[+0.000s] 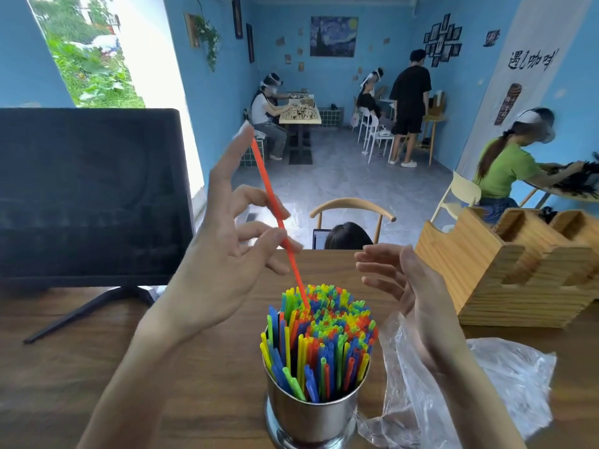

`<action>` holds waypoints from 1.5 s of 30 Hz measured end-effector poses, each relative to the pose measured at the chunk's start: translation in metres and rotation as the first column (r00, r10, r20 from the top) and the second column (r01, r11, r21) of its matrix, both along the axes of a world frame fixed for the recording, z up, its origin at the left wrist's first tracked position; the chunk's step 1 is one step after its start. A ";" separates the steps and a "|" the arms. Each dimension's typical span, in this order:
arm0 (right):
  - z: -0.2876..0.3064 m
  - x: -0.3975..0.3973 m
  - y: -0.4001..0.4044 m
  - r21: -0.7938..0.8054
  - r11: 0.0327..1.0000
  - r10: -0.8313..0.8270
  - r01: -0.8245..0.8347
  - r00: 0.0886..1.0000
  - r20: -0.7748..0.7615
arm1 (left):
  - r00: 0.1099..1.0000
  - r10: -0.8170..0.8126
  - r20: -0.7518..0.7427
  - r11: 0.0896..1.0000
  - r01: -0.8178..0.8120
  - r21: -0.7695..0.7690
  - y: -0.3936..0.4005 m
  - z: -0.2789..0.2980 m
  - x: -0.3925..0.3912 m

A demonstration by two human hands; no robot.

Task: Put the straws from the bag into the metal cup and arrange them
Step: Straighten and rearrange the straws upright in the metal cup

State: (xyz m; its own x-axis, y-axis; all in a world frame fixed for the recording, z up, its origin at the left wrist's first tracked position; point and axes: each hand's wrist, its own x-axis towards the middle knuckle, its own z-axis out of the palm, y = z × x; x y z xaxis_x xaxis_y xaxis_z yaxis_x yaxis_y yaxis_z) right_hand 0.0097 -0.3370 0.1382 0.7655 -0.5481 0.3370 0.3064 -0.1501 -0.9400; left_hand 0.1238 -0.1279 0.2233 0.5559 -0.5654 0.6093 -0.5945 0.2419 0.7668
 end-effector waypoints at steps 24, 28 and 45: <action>-0.025 -0.022 0.028 -0.108 0.982 0.141 -0.157 0.979 -0.148 | 0.893 0.310 0.326 0.862 -0.409 0.299 0.021 -0.101 -0.029; -0.032 -0.024 0.040 -0.263 0.941 0.165 -0.211 0.968 -0.187 | 0.942 0.304 0.142 0.906 -0.332 0.264 0.017 -0.109 -0.040; -0.057 -0.003 0.062 0.139 0.990 -0.007 -0.001 0.998 0.057 | 0.846 0.349 -0.402 0.932 -0.360 0.052 -0.031 -0.124 -0.056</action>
State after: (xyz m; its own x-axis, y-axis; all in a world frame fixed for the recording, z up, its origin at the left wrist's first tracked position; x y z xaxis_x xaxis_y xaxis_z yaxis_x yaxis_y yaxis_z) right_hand 0.0065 -0.2752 0.0813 0.7454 -0.5948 0.3008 0.3603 -0.0202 -0.9326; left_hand 0.0681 -0.1594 0.0992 0.9133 -0.2712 0.3040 -0.2888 0.0951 0.9526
